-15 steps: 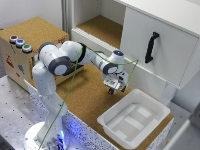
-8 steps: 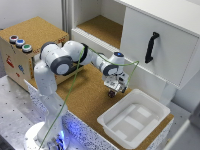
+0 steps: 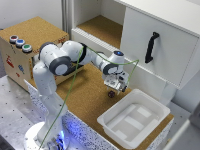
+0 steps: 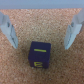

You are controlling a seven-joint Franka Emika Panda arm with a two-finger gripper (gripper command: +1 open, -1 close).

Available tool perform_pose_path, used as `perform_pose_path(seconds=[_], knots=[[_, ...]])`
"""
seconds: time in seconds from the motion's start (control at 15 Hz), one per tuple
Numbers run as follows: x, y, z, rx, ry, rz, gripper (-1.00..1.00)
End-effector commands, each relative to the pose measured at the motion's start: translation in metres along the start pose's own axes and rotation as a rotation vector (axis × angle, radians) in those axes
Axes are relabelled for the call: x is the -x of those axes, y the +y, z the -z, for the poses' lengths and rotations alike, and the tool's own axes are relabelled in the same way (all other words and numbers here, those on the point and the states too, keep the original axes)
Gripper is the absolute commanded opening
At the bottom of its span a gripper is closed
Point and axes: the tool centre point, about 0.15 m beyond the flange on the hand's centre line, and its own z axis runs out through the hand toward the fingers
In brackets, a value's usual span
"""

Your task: Place the purple object on the table

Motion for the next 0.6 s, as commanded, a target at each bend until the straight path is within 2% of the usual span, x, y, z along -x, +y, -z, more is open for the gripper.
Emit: perform_pose_path(seconds=[0.0, 0.13, 0.2, 0.27, 0.4, 0.53], knots=[[0.004, 0.002, 0.005, -0.002, -0.008, 0.012, 1.0], [0.004, 0.002, 0.005, -0.002, -0.008, 0.012, 1.0], [0.001, -0.001, 0.008, 0.015, 0.033, 0.011, 1.0], [0.001, 0.0, 0.024, 0.005, 0.088, 0.022, 1.0], [0.004, -0.003, 0.052, 0.025, 0.149, 0.08, 1.0], [0.015, -0.011, 0.077, -0.011, 0.214, 0.155, 1.0]])
